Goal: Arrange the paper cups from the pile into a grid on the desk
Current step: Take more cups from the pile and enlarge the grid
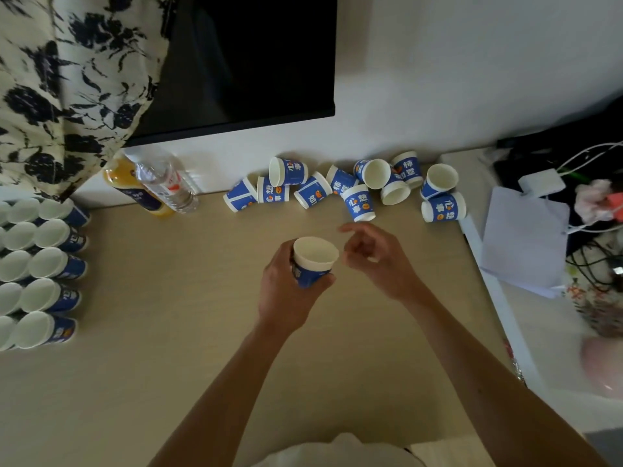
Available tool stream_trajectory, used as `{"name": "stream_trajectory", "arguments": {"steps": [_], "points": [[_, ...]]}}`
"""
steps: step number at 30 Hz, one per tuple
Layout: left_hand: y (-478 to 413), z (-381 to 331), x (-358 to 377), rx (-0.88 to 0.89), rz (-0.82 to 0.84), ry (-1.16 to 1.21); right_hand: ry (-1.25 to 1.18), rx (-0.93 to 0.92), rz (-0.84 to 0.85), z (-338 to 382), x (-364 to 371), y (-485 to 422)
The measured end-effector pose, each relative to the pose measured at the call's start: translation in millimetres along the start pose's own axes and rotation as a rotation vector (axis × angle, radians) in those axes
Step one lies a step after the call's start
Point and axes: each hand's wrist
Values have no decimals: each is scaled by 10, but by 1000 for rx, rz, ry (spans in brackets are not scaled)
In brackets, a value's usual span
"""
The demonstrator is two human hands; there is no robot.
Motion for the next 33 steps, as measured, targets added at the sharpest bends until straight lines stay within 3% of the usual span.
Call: {"name": "stream_trajectory", "arguments": {"steps": [4,6,12,17,26,33], "points": [[148,43,-64,-81,-67,37,154,160,-480,-423,-168,-479],[232,88,-80,-121,-82,44,244,244,-553,-682,-250,-746],[342,200,-128,-169,-117,60,516,362,-553,-1121,-273,-1222],[368,220,-196,-182,-138,73,603,385,-573,-1279,-253,-1366],[539,340,-350,-229,-182,85,446,378,-669,-1377,-106,-1199],[735,496,-596,-251,-222,126,91,277,-572,-1088,369,-583]]}}
Point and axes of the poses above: each hand's wrist, its own y-axis away from the middle knuckle, its own x-axis out of the palm, z = x × y, and after that the axes turned 7 degrees about -y, right-handed
